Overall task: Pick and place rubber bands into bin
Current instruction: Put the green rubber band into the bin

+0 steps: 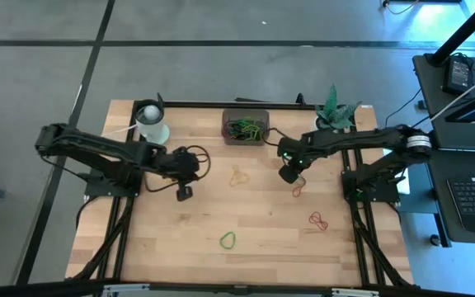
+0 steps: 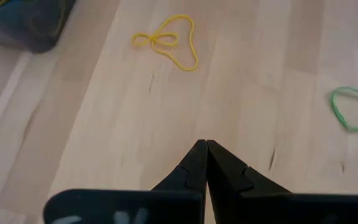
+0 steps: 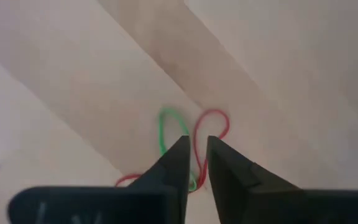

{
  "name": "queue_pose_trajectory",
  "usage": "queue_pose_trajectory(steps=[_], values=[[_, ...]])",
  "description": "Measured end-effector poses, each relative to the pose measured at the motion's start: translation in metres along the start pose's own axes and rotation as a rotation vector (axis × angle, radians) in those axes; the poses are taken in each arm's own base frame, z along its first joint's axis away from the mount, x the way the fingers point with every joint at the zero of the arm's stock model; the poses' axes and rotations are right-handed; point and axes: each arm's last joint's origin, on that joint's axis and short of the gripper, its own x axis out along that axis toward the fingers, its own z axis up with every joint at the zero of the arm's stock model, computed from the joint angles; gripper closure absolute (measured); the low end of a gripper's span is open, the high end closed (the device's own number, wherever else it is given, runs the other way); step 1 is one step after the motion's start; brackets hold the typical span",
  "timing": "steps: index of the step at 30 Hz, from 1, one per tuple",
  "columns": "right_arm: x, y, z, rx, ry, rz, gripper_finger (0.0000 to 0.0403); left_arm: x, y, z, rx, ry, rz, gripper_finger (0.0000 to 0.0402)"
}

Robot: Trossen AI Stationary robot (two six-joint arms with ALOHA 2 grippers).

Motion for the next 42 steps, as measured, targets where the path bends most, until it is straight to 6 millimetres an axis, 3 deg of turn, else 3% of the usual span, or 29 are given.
queue_pose_trajectory(steps=[6,14,26,32,36,42], values=[[0.021,0.003,0.000,0.062,0.091,-0.061,0.0310,-0.017,0.006,-0.024,0.009,-0.050,-0.008,0.0399],[0.051,0.016,0.005,-0.173,0.119,-0.058,0.0286,-0.027,0.013,-0.037,0.005,-0.090,-0.010,0.0398],[0.082,0.020,0.003,-0.570,0.244,-0.079,0.0298,-0.025,0.013,-0.047,-0.008,-0.061,-0.018,0.0398],[0.079,0.022,0.004,-0.574,0.229,-0.068,0.0390,-0.025,0.013,-0.047,-0.015,-0.063,-0.014,0.0398],[0.067,0.022,0.005,-0.552,0.211,-0.038,0.0393,-0.025,0.013,-0.047,-0.015,-0.066,-0.007,0.0398],[0.027,0.021,0.009,-0.470,0.100,0.010,0.0399,-0.025,0.013,-0.047,-0.012,-0.073,0.008,0.0398]])
